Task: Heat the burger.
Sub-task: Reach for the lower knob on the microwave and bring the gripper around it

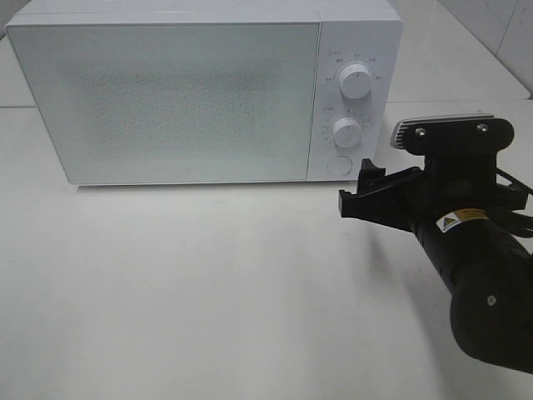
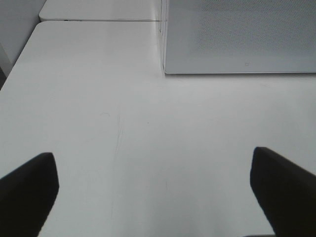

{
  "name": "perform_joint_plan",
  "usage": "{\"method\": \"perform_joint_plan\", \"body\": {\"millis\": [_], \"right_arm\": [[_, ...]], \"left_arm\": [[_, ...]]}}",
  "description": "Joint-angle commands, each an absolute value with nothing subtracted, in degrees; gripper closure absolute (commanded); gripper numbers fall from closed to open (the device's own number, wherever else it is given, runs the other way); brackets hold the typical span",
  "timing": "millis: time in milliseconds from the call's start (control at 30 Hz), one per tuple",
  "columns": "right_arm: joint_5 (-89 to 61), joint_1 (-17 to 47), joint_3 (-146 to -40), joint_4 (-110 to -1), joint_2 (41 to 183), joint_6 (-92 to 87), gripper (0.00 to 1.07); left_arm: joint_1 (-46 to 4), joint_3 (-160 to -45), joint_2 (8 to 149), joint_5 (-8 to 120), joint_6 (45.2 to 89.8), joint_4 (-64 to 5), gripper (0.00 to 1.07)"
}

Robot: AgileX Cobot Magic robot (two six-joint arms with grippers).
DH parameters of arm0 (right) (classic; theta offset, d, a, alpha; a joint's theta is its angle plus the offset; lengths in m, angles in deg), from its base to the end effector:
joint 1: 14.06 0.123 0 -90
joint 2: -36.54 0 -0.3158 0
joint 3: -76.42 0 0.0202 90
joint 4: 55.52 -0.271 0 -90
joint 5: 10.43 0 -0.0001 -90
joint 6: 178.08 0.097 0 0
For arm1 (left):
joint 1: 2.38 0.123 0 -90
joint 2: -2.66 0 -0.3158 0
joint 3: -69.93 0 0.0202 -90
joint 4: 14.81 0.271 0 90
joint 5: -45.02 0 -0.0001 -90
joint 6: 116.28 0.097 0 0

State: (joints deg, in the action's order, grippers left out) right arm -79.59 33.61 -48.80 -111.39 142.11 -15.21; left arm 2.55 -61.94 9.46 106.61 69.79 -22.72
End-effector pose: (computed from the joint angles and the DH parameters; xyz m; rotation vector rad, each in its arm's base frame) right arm 0.2268 0.1376 0.1633 0.0477 1.7299 -0.0601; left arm -0.0160 -0.0132 0.2899 0.0297 2.0261 -0.0436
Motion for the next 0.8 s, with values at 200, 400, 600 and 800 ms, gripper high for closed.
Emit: {"method": "perform_joint_plan", "body": {"millis": [200, 400, 600, 800], "right_arm": [[-85.20, 33.73, -53.22, -110.93, 143.03, -16.07, 0.30], [-84.69, 33.56, -56.60, -110.76, 143.95, -18.64, 0.31], [-83.48, 31.55, -59.75, -107.66, 148.24, -18.42, 0.31], [-83.54, 30.92, -61.64, -106.75, 149.79, -18.36, 0.31]], "left_arm": [[2.55, -61.77, 8.54, 106.55, 69.85, -22.49, 0.09], [2.55, -61.77, 8.54, 106.55, 69.85, -22.49, 0.09], [2.55, -61.77, 8.54, 106.55, 69.85, -22.49, 0.09], [2.55, -61.77, 8.54, 106.55, 69.90, -22.49, 0.09]]}}
